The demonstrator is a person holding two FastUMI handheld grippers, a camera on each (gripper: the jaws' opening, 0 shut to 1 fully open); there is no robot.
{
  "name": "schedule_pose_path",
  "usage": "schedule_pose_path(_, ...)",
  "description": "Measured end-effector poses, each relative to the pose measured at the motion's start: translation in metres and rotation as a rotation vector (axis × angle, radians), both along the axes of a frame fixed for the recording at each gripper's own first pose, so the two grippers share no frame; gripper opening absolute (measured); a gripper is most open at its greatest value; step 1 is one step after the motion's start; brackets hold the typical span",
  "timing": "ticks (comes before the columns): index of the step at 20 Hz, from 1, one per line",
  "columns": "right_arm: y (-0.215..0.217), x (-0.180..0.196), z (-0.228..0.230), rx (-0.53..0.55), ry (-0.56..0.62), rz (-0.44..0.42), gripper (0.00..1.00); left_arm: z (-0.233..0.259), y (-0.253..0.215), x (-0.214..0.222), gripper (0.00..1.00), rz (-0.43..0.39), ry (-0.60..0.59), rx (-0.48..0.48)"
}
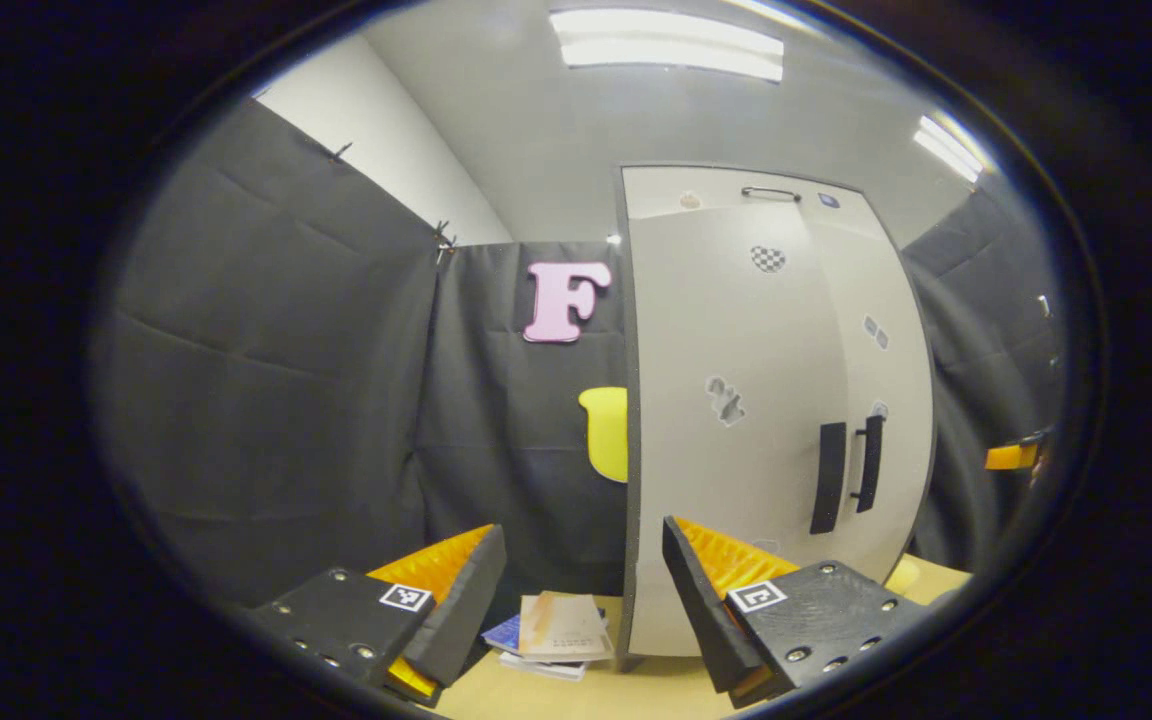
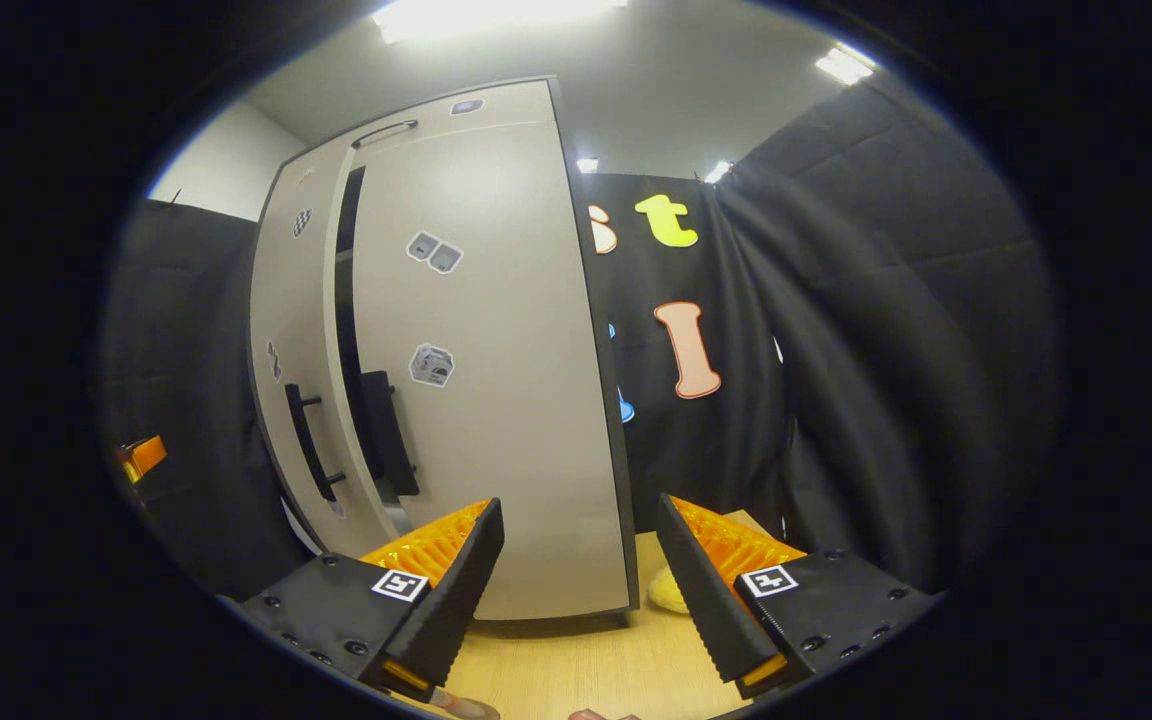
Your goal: Grasp the bottle in the cabinet with the left hand and place it on the coaster, then close the right door with the right hand and the left door with the left hand.
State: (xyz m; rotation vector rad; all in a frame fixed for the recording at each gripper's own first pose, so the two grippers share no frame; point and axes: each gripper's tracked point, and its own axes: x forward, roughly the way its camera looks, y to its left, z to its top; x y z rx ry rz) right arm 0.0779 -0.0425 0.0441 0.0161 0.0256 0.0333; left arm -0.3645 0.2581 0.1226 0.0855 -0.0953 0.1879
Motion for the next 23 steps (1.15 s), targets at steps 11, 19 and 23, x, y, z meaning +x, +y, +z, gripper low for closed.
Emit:
schedule_pose_path(11, 0.031, -0.033, -0.001, -0.04, 0.016, -0.114, 0.98, -0.027, 0.003, 0.034, 0.94, -0.194, 0.015, -0.052)
schedule_pose_path(19, 0.033, -0.046, -0.002, -0.104, 0.044, -0.149, 0.98, -0.051, 0.004, 0.037, 0.94, -0.191, 0.027, -0.066)
schedule_pose_path(23, 0.026, -0.041, -0.006, -0.089, 0.062, -0.135, 0.92, -0.059, 0.0, 0.041, 0.91, -0.156, 0.041, -0.072)
